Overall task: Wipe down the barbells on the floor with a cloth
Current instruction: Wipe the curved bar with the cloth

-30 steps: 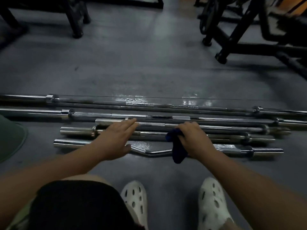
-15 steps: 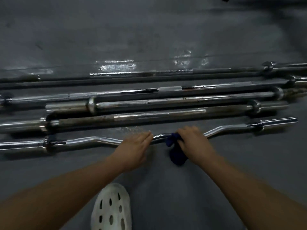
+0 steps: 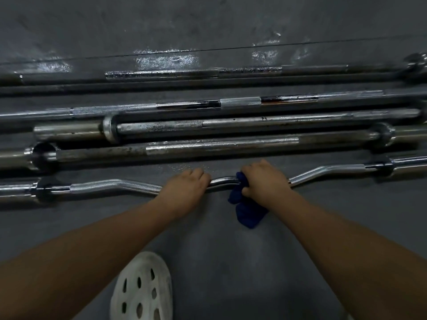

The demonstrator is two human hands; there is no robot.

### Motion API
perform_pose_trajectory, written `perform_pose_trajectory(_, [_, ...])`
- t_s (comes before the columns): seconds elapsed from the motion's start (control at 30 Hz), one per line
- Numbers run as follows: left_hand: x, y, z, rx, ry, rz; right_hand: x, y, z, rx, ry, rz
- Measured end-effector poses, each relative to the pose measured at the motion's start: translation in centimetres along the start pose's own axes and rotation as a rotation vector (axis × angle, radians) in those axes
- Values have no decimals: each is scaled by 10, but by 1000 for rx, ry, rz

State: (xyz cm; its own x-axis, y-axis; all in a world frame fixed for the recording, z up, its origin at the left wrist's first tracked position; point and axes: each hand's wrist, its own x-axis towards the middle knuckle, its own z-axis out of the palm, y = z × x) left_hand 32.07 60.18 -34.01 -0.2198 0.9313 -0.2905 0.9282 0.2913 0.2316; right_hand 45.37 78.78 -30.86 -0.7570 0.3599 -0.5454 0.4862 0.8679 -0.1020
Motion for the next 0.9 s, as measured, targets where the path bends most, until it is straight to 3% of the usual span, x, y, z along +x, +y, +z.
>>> perform_pose_trajectory(0.2, [-2, 4, -1, 46, 22, 3, 3, 0, 3, -26, 42, -18])
perform_pose_trajectory(0.5, [-14, 6, -9, -67, 45, 48, -11, 0, -5, -67, 41, -78])
perform_pose_trajectory(0.77, [-53, 34, -4, -150, -219, 48, -57, -5, 15, -22, -180, -133])
perform_pose_trajectory(0.9, [-58, 39, -8, -200, -273, 88, -64, -5, 19, -4, -315, -127])
